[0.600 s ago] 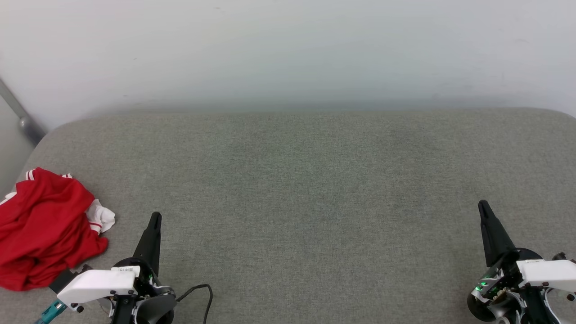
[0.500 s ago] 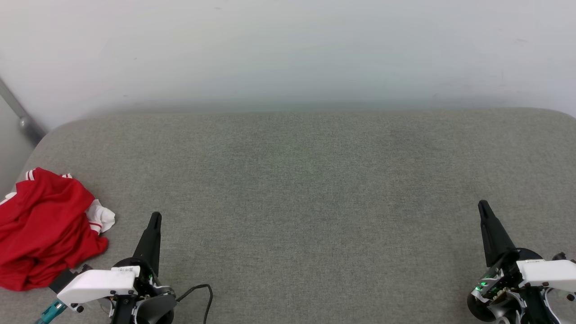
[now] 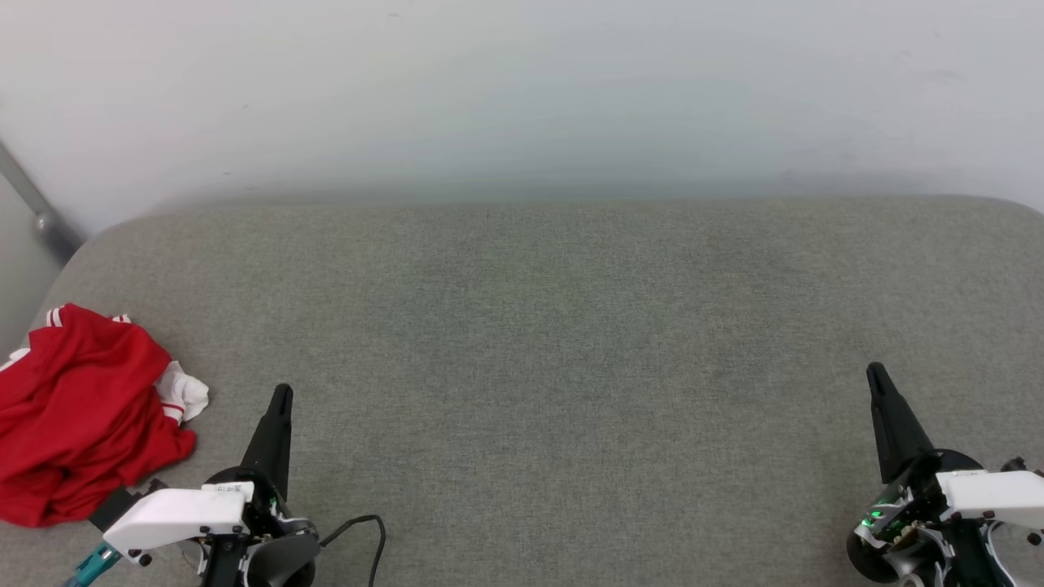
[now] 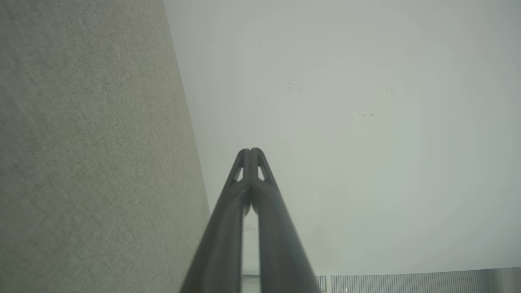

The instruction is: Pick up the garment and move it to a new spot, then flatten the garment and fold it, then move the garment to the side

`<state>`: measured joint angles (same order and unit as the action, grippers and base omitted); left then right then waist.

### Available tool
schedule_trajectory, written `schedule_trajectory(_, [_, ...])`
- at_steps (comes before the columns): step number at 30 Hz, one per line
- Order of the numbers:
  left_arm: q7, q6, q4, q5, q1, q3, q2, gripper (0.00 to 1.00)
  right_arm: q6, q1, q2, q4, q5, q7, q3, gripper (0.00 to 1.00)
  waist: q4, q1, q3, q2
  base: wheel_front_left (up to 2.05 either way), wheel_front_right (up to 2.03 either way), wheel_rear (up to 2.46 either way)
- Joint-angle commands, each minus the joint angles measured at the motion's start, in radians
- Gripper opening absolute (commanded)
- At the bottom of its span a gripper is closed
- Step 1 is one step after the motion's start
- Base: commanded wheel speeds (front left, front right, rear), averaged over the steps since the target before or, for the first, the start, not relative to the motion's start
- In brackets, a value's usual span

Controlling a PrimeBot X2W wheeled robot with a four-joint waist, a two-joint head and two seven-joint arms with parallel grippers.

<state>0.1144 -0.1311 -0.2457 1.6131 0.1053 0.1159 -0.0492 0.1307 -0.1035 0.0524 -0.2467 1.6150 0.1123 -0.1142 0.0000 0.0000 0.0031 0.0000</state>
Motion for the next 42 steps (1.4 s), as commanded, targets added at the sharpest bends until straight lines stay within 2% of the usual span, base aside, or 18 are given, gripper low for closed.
schedule_trajectory(1, [0.002,-0.004,0.000,0.000,0.008,0.001,0.001,0.00,0.000,-0.012,-0.004,-0.001,-0.004,0.002,0.000,0.00,0.000,0.0000,0.000,0.0000,0.00,0.00,0.00])
schedule_trajectory(6, [0.002,-0.004,0.000,0.000,0.008,0.001,0.001,0.00,0.000,-0.012,-0.004,-0.001,-0.004,0.001,0.000,0.00,0.000,0.0000,0.000,0.0000,0.00,0.00,0.00])
schedule_trajectory(7, [0.000,0.000,-0.001,0.000,0.000,0.000,0.000,1.00,0.000,0.000,0.000,-0.001,0.000,0.000,0.000,1.00,0.000,0.0000,0.000,0.0000,0.00,0.00,0.00])
schedule_trajectory(8, [-0.001,0.001,-0.007,0.000,-0.004,-0.002,0.001,0.00,0.000,0.005,0.000,-0.007,0.000,-0.001,0.001,0.00,0.000,0.0000,0.000,0.0000,0.00,0.00,0.00])
schedule_trajectory(9, [-0.001,0.001,-0.015,0.000,-0.011,-0.003,0.002,1.00,0.000,0.012,-0.001,-0.014,0.000,-0.001,0.001,1.00,0.000,0.0000,0.000,0.0000,0.00,0.00,0.00])
schedule_trajectory(17, [-0.042,0.000,0.016,-0.011,-0.010,-0.049,0.001,1.00,0.000,0.027,0.000,0.014,-0.032,-0.042,0.025,1.00,0.001,0.0000,-0.001,0.0000,0.00,0.00,0.00])
schedule_trajectory(25, [-0.081,0.000,0.056,-0.092,-0.014,-0.091,-0.004,1.00,0.000,0.037,0.005,0.038,-0.143,-0.080,0.043,1.00,0.002,0.0000,-0.003,0.0000,0.00,0.00,0.00])
schedule_trajectory(32, [-0.111,0.000,0.092,-0.230,-0.019,-0.124,-0.012,1.00,0.000,0.043,0.002,0.073,-0.296,-0.110,0.040,1.00,0.003,0.0000,-0.005,0.0000,0.00,0.00,0.00])
schedule_trajectory(42, [-0.150,0.000,0.113,-0.493,-0.026,-0.155,-0.021,1.00,0.000,0.047,0.001,0.113,-0.563,-0.150,0.054,1.00,0.007,0.0000,-0.007,0.0000,0.00,0.00,0.00])
